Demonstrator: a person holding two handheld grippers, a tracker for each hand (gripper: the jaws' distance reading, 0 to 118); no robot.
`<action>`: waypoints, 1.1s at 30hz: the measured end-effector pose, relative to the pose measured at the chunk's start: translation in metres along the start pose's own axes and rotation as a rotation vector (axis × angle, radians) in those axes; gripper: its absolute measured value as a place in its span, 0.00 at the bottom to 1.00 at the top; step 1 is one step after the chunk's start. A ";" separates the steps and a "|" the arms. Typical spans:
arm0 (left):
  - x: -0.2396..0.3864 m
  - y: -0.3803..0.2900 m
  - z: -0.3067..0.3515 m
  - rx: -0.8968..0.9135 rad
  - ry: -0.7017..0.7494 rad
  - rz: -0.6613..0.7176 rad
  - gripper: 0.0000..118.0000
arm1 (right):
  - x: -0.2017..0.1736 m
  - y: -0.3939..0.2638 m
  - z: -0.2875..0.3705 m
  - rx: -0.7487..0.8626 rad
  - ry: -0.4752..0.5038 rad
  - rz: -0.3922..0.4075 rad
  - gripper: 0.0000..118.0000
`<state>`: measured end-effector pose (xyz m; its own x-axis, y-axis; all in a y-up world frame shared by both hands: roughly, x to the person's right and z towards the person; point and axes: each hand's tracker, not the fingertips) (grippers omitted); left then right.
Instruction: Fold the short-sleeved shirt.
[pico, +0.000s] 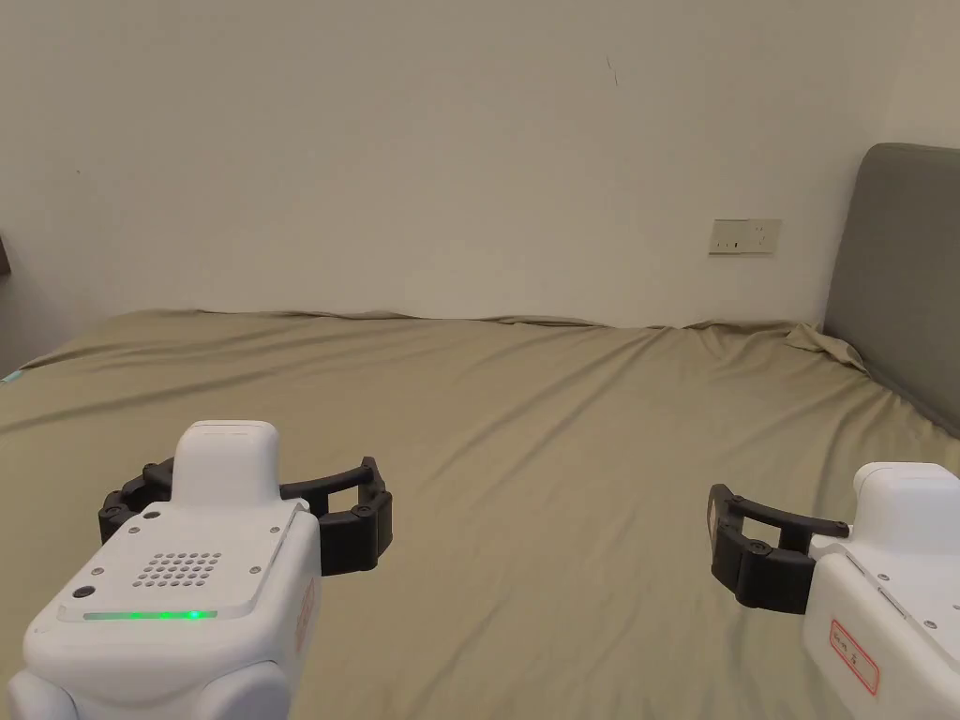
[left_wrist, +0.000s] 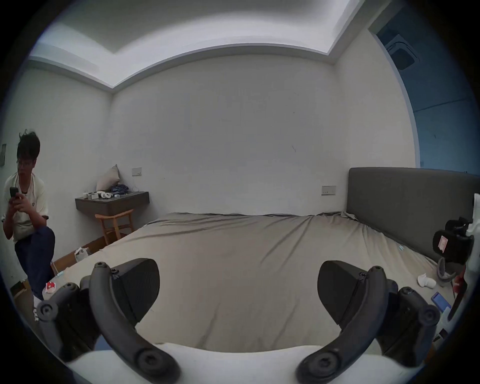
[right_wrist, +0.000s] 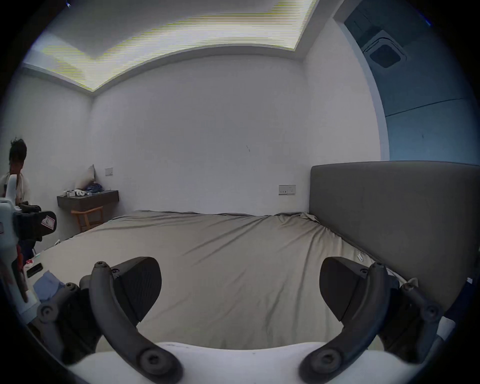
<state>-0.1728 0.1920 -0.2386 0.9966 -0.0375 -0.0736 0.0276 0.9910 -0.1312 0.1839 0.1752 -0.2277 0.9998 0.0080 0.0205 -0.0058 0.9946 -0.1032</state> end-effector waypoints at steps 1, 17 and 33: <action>-0.001 0.000 -0.001 0.003 0.001 0.008 1.00 | 0.000 0.000 0.000 -0.002 -0.001 0.001 1.00; 0.002 -0.002 0.005 0.008 -0.008 -0.008 1.00 | 0.006 -0.001 0.002 -0.004 -0.043 0.011 1.00; 0.004 -0.003 0.002 -0.002 -0.018 -0.008 1.00 | 0.013 0.001 -0.007 -0.021 0.019 -0.097 1.00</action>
<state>-0.1690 0.1891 -0.2361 0.9976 -0.0433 -0.0545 0.0357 0.9903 -0.1340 0.1970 0.1753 -0.2344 0.9958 -0.0902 0.0124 0.0910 0.9882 -0.1230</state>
